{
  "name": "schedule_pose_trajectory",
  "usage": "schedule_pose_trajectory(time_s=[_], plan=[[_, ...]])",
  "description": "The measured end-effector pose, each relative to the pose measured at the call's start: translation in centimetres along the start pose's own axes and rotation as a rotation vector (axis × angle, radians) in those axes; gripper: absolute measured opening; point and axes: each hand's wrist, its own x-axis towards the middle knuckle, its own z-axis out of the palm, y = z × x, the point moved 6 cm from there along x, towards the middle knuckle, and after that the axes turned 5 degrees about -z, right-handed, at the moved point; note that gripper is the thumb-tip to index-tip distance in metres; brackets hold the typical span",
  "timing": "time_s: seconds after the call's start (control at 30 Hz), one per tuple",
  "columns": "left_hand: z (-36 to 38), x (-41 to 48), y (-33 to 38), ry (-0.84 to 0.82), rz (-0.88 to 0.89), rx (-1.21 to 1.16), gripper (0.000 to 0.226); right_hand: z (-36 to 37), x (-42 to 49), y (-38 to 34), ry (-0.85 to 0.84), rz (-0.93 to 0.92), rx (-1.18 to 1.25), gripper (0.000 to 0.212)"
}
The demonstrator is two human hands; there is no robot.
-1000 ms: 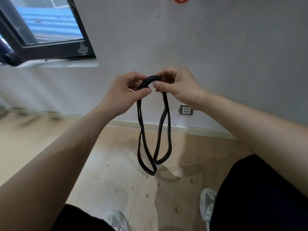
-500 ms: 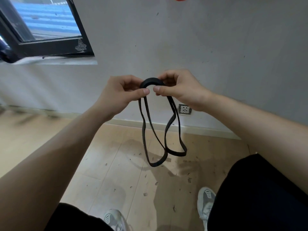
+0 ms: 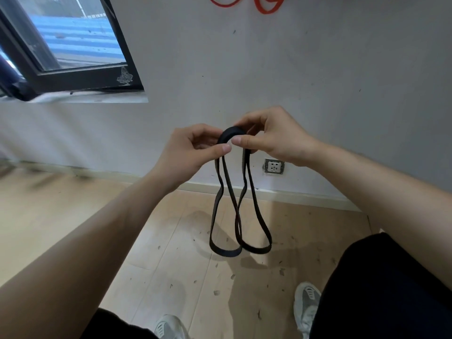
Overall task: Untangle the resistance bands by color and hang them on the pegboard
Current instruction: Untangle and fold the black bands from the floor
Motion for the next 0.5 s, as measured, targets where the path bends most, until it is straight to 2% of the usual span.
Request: schedule_pose_trajectory(time_s=[0.23,0.33,0.5], plan=[[2.9,-1.8,-4.0,-0.159,-0.209,0.032,0.053,-1.1,-0.2,-0.7,0.085,-0.029,0.224,0.016],[4.6,-2.2,-4.6,-0.179,-0.264,-0.014,0.051,-1.3,-0.4,-0.9,0.101,-0.036,0.303,0.014],[7.1,-2.4,-4.7,-0.164,-0.259,-0.04,0.032,-2.1,-1.0,-1.2,0.161,-0.02,0.378,0.01]])
